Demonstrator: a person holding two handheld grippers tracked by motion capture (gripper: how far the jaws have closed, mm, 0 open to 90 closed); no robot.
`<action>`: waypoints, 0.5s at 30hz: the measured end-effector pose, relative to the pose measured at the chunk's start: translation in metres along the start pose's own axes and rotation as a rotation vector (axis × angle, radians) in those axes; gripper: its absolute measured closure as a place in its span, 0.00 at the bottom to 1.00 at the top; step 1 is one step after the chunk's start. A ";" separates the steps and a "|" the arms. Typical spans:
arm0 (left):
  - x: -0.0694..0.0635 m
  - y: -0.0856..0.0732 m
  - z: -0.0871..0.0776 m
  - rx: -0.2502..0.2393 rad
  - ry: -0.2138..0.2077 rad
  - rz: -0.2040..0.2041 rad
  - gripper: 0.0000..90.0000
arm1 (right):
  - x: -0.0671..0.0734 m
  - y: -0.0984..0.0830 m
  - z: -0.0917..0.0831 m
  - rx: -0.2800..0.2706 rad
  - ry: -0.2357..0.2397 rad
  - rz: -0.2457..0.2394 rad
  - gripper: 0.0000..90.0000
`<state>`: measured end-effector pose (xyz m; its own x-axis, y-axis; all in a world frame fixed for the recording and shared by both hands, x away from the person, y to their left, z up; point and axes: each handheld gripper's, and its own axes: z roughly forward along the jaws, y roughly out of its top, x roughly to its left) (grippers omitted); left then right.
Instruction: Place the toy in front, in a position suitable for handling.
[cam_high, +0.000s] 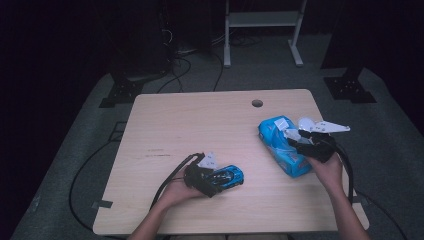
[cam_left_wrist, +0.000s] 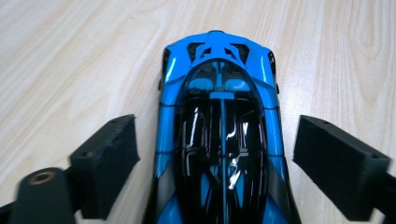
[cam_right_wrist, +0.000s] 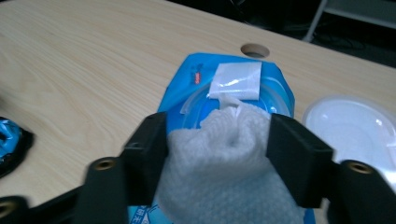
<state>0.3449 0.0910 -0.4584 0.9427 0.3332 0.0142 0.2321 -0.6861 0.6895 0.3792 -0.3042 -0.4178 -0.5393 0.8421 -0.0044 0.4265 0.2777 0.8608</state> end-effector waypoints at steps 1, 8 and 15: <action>0.001 -0.001 -0.003 -0.004 -0.001 0.001 0.13 | 0.000 0.000 0.000 0.000 0.000 0.000 0.48; 0.003 -0.011 -0.021 -0.069 0.013 -0.012 0.12 | -0.006 -0.003 0.006 0.104 -0.025 0.059 0.86; 0.004 -0.015 -0.031 -0.108 0.015 -0.025 0.12 | -0.007 -0.001 -0.002 0.092 0.018 0.093 0.95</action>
<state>0.3373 0.1228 -0.4462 0.9330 0.3598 0.0060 0.2280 -0.6040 0.7637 0.3813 -0.3114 -0.4171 -0.5071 0.8578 0.0836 0.5398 0.2404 0.8067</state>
